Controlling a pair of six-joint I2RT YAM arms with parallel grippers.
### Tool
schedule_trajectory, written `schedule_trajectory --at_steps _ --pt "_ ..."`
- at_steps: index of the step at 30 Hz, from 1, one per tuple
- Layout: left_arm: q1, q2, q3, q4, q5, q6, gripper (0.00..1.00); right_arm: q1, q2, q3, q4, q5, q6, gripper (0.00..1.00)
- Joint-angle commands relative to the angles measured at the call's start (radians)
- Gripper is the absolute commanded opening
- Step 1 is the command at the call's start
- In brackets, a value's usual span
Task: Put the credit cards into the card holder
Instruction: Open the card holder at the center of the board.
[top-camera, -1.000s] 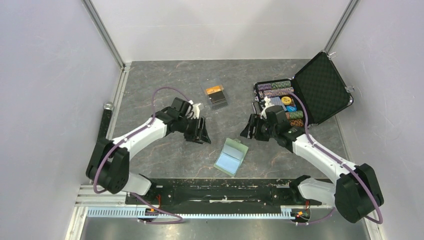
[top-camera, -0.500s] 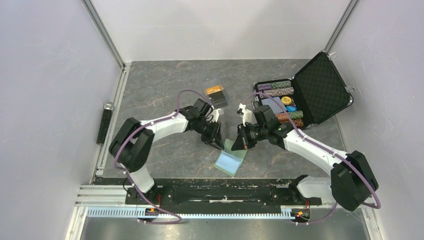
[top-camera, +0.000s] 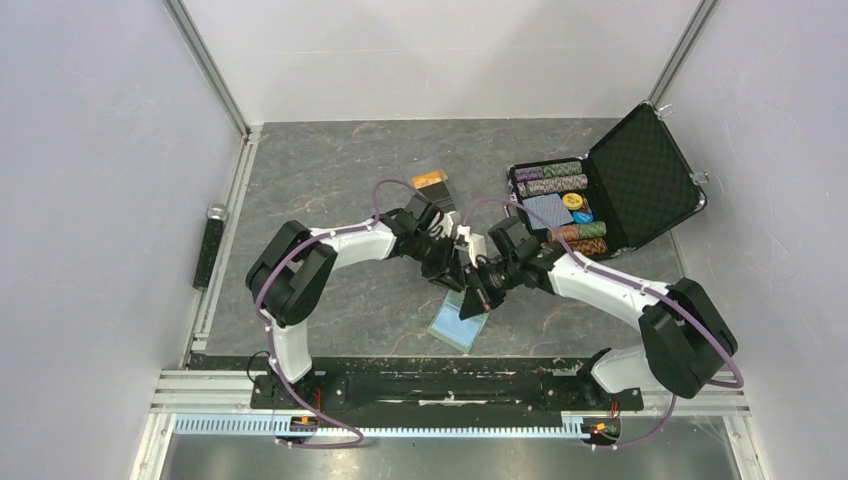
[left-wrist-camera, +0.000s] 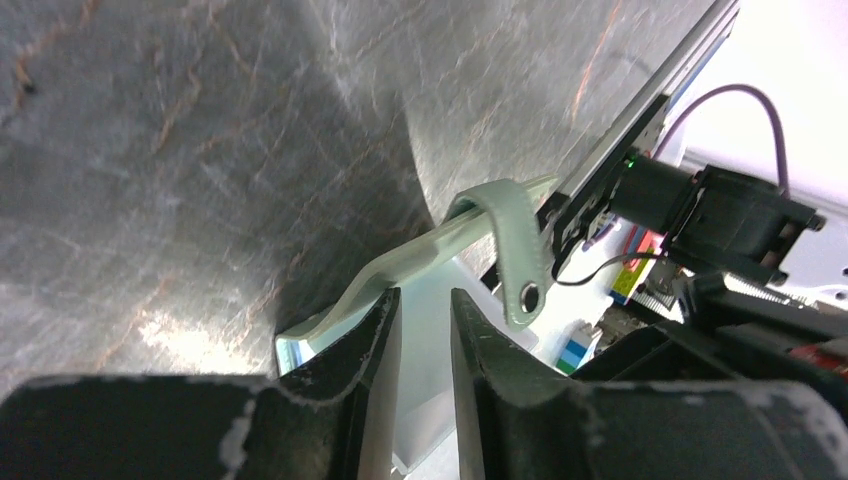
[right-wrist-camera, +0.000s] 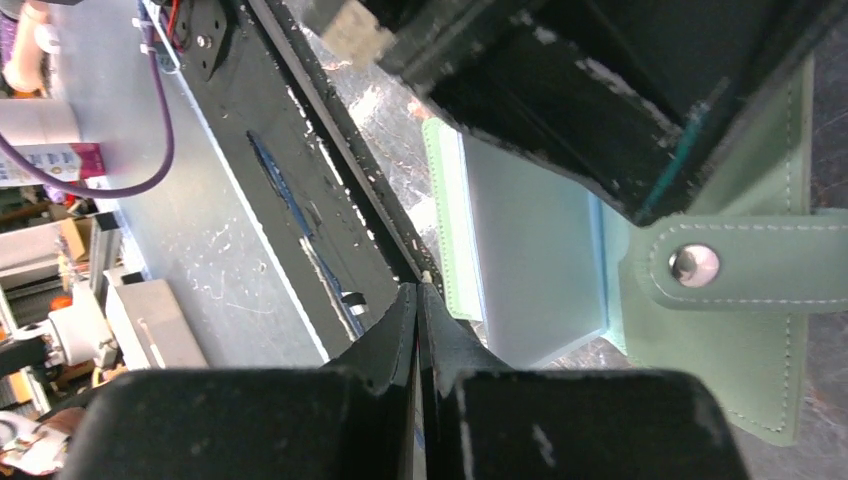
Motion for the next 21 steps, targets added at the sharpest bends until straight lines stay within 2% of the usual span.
schedule_trajectory --at_steps 1,4,8,14,17,21 --pt "0.0 0.014 0.081 0.013 -0.043 -0.051 0.34 0.007 0.016 0.125 -0.112 0.058 -0.132 0.0" --pt "0.0 -0.029 0.081 -0.045 -0.078 -0.029 0.4 0.007 0.024 0.139 -0.144 0.111 -0.149 0.0" --pt "0.002 -0.101 0.033 -0.107 -0.143 -0.006 0.48 0.007 0.058 0.159 -0.161 0.073 -0.173 0.0" --pt "0.027 -0.169 -0.03 -0.123 -0.189 -0.025 0.52 0.009 0.115 0.159 -0.177 -0.069 -0.258 0.0" --pt "0.037 -0.185 -0.039 -0.139 -0.198 -0.024 0.53 0.011 0.116 0.159 -0.199 -0.088 -0.297 0.0" --pt "0.039 -0.17 -0.035 -0.154 -0.189 -0.022 0.53 0.016 0.075 0.165 -0.188 -0.143 -0.274 0.01"
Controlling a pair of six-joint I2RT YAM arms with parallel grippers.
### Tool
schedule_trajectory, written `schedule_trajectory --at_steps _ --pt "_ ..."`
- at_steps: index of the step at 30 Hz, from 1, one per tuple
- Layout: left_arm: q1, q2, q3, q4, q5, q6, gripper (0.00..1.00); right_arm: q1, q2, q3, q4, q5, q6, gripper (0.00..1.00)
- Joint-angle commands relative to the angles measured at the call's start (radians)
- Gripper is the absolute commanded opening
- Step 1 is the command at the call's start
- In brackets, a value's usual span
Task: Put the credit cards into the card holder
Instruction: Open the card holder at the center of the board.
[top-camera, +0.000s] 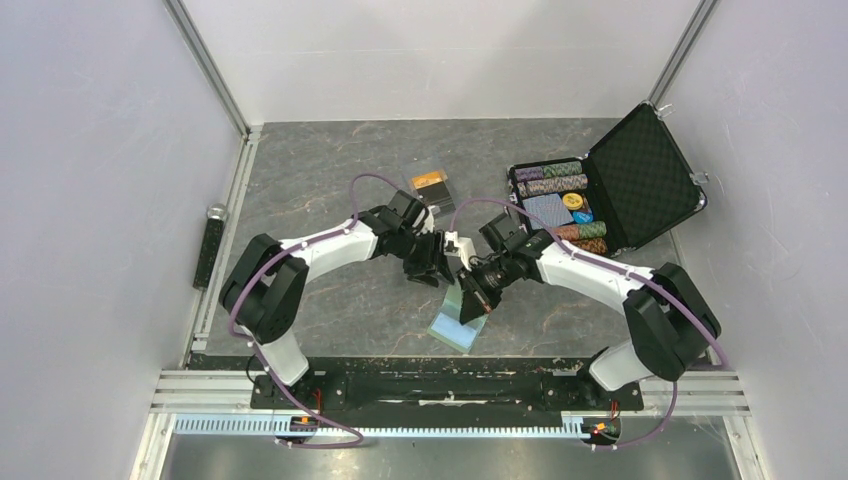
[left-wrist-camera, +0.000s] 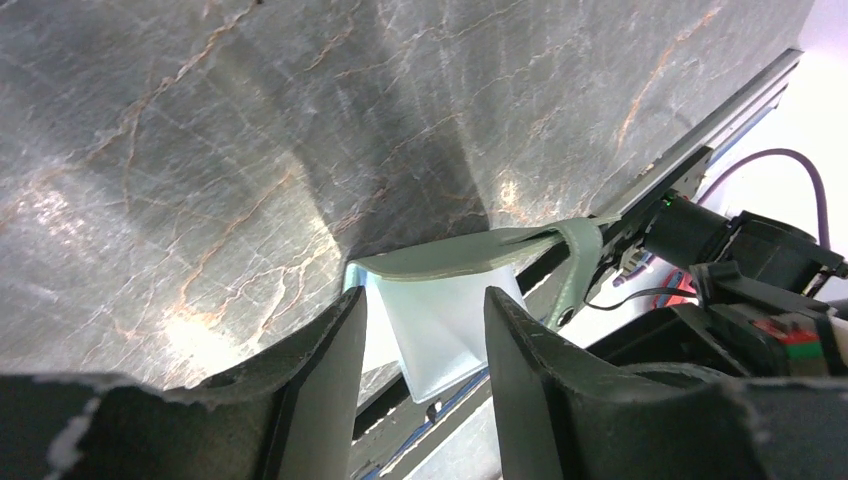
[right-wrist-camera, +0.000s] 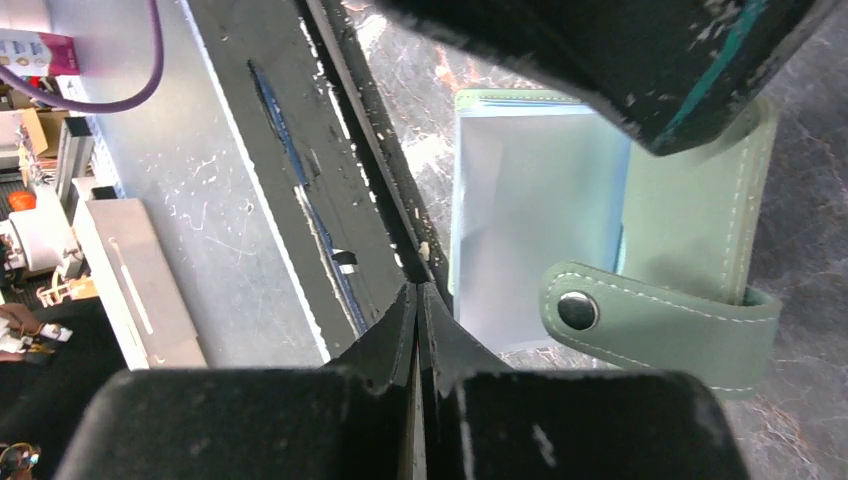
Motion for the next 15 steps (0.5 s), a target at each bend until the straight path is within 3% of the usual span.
schedule_trajectory --at_steps 1,9,15 --pt "0.003 -0.012 0.003 -0.039 -0.007 -0.007 0.53 0.013 -0.051 0.041 -0.009 -0.09 -0.029 0.02" --pt "0.004 -0.011 -0.029 -0.063 0.0 -0.003 0.53 0.106 -0.015 0.017 -0.053 -0.032 -0.046 0.0" --pt "0.006 0.01 -0.03 -0.054 0.007 -0.027 0.53 0.171 0.001 0.023 -0.029 0.219 -0.016 0.0"
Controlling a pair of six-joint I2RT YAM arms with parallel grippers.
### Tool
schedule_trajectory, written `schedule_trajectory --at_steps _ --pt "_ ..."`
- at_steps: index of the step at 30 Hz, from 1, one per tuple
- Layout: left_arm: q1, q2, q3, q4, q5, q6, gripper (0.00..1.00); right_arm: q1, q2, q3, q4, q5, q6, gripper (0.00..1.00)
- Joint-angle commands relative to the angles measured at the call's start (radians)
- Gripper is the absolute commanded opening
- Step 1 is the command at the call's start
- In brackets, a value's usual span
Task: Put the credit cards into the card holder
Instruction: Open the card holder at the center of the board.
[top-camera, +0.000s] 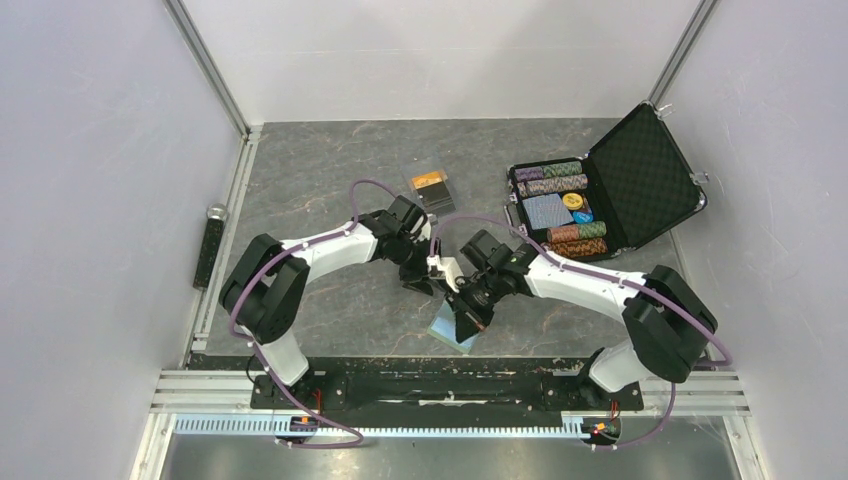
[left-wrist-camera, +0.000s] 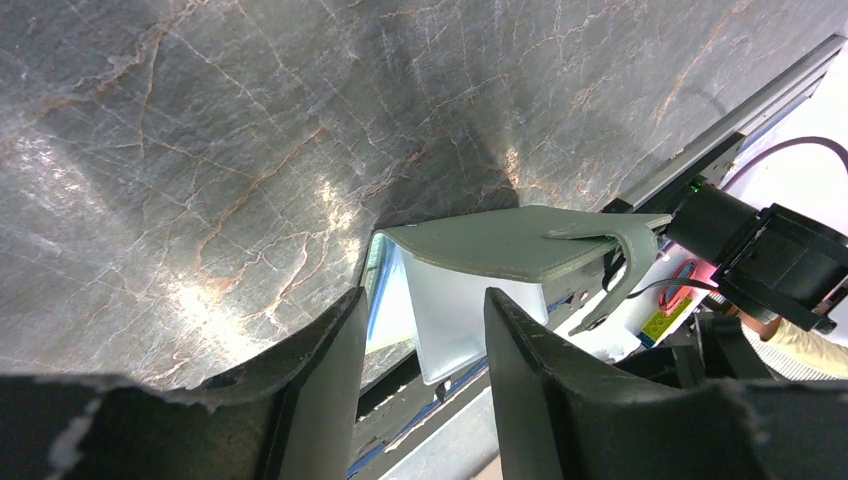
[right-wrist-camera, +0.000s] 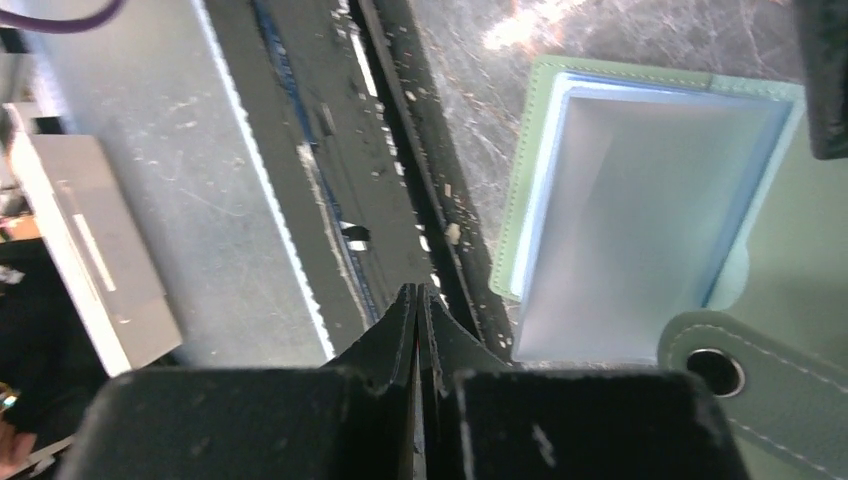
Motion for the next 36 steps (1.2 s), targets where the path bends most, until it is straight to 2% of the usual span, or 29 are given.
schedule_trajectory --at_steps 1,6,13,20,27,32,36 --pt "0.005 0.01 -0.005 0.008 0.012 -0.031 0.53 0.035 0.008 0.025 0.015 0.239 0.015 0.0" --pt "0.022 -0.01 -0.044 0.047 0.016 -0.061 0.53 0.063 -0.007 0.032 0.06 0.531 0.035 0.0" --pt "0.025 -0.036 -0.075 0.048 0.016 -0.051 0.52 0.057 0.018 0.153 0.037 0.758 0.035 0.0" --pt "0.022 -0.049 -0.066 0.027 -0.007 -0.04 0.51 0.008 0.102 0.247 0.062 0.751 0.023 0.0" --pt "0.023 -0.128 -0.061 -0.023 -0.134 -0.034 0.53 -0.037 0.215 0.276 0.114 0.646 -0.001 0.0" --pt "0.011 -0.159 -0.07 0.008 -0.117 -0.026 0.51 -0.049 0.276 0.27 0.145 0.604 0.0 0.0" --pt "-0.029 -0.116 -0.05 0.047 -0.084 -0.037 0.48 -0.073 0.304 0.251 0.151 0.573 0.016 0.0"
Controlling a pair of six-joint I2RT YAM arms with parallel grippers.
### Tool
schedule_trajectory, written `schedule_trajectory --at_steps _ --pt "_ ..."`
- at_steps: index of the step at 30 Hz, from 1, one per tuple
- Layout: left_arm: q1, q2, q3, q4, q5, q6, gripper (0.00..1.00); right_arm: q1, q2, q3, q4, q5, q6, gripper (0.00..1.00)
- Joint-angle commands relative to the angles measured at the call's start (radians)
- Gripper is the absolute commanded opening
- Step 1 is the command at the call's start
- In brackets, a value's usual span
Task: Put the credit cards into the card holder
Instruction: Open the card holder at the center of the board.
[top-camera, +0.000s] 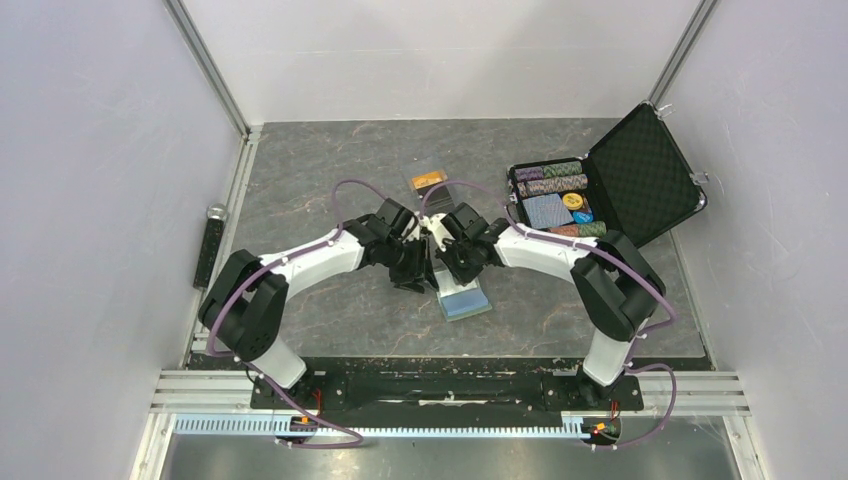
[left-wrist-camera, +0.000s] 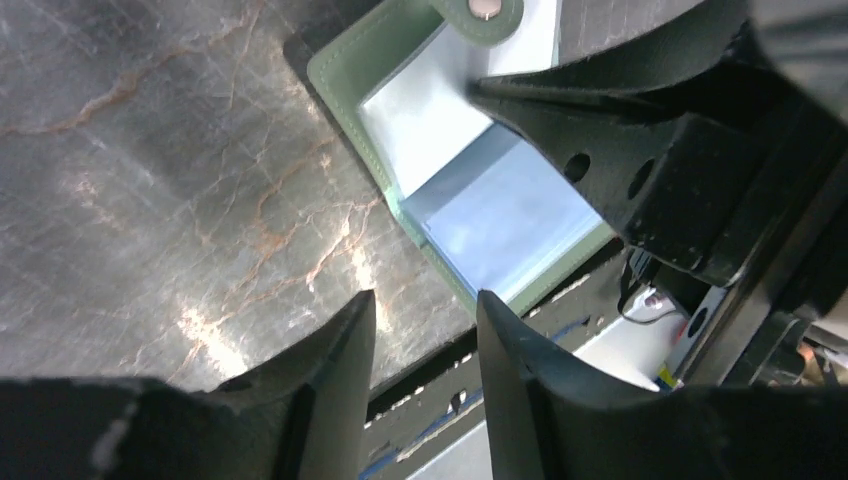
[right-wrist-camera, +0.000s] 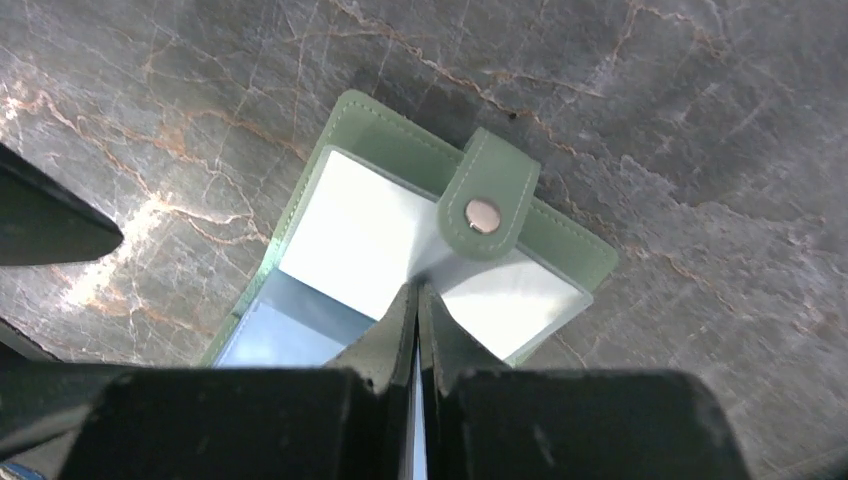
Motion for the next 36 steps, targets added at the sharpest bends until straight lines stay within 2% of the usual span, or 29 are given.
schedule_trajectory --at_steps 1,9,17,22,31,36 --pt "-0.058 0.039 0.037 0.063 0.027 -0.016 0.47 -0.035 0.023 0.001 0.04 -0.06 0.008 0.0" --pt "-0.156 0.196 0.13 0.139 -0.026 -0.05 0.4 -0.139 0.052 -0.044 0.038 -0.205 0.06 0.0" --pt "-0.208 0.317 0.16 0.045 -0.044 0.059 0.27 -0.181 0.109 -0.077 -0.011 -0.28 0.093 0.0" --pt "-0.207 0.347 0.136 0.002 -0.105 0.101 0.22 -0.178 0.035 -0.164 -0.014 -0.315 0.093 0.0" --pt "-0.181 0.501 0.231 0.008 -0.057 0.098 0.02 -0.165 -0.078 -0.344 0.034 -0.344 0.068 0.0" --pt "-0.162 0.564 0.275 -0.004 -0.033 0.084 0.02 -0.145 -0.144 -0.363 0.057 -0.34 0.086 0.0"
